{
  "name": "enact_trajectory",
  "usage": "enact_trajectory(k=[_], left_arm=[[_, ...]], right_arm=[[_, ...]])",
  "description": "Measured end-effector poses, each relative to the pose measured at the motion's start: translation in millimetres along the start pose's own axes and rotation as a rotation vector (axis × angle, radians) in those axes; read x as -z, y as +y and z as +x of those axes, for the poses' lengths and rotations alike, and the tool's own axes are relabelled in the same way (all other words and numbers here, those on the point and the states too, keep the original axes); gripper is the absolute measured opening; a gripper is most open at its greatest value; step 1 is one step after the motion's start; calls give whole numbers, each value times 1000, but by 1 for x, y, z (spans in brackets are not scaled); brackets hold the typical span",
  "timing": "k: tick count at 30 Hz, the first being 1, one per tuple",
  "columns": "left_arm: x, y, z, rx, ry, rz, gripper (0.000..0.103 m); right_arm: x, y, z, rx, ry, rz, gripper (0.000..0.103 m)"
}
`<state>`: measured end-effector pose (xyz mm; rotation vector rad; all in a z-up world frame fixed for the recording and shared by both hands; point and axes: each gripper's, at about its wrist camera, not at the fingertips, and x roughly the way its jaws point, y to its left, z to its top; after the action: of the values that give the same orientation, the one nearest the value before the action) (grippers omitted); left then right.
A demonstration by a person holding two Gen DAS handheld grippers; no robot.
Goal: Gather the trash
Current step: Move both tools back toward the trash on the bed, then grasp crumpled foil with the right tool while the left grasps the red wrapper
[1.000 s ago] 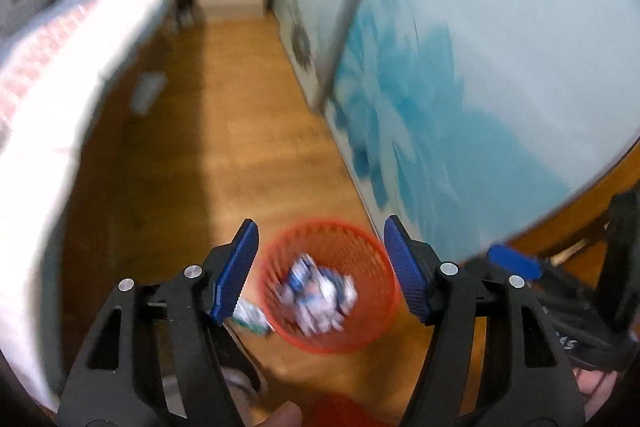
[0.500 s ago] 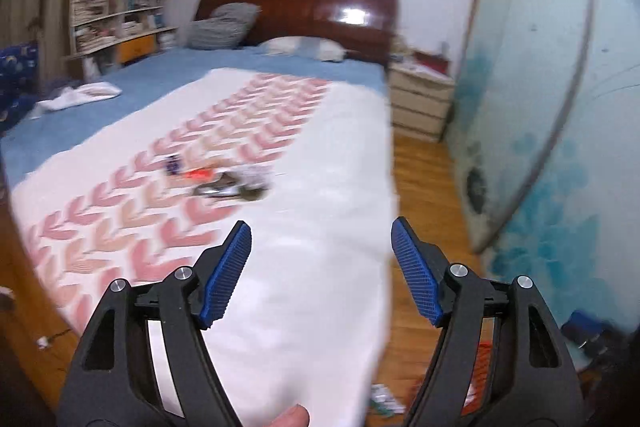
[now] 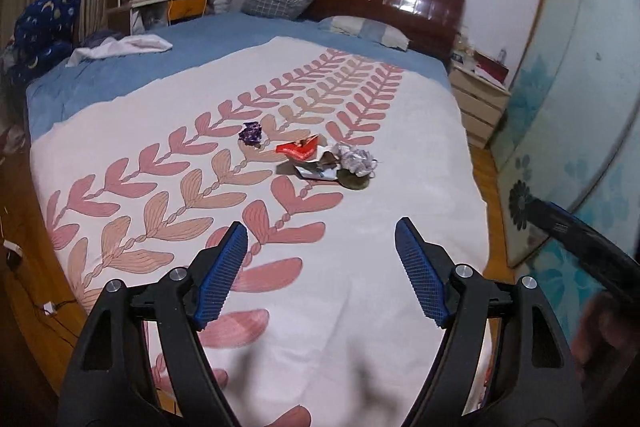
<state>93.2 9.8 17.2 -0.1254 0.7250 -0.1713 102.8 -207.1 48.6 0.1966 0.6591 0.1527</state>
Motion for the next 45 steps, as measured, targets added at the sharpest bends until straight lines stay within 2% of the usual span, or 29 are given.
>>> enact_trajectory(k=[3,8,12,15,16,18,19,20,22,24,27,31,34,41,45], left_arm=[[-3,7,9,-3,14,-10,76],[-7,27,23,-22,71,-88,76],[-9,45,25,-29,73,-159,76],[-6,50,30,-31,86,-179,76],[-5,53,32,-34,94,-186,76],[-4,58,36,-36,104,-201,76],[-4,63,39,-45,110,-208,76],[-4,66,41,-49,117,-216,76],[-4,73,47,-54,122,-227,76],[-5,77,55,-52,136,-243,76],[-6,80,68,-29,162,-270,76],[-18,75,90,-1,157,-264,76],[-32,71,111,14,130,-245,76],[-68,51,179,26,118,-219,84],[-98,34,217,-42,107,-151,87]], right_arm=[[-21,21,60,-7,56,-94,69],[-47,28,133,10,135,-151,69],[-64,34,204,29,210,-164,68],[-69,29,263,46,284,-106,66],[-67,27,279,42,309,-81,64],[-61,22,300,53,354,-51,47],[-58,21,309,66,363,-37,42],[-57,21,310,63,351,-26,35],[-55,19,296,33,302,7,28],[-52,17,281,13,259,35,28],[-41,9,228,-54,152,100,28],[-10,-13,159,-158,83,266,28],[19,-27,138,-181,126,350,28],[30,-48,146,-208,183,400,28],[26,-55,153,-179,187,379,28]])
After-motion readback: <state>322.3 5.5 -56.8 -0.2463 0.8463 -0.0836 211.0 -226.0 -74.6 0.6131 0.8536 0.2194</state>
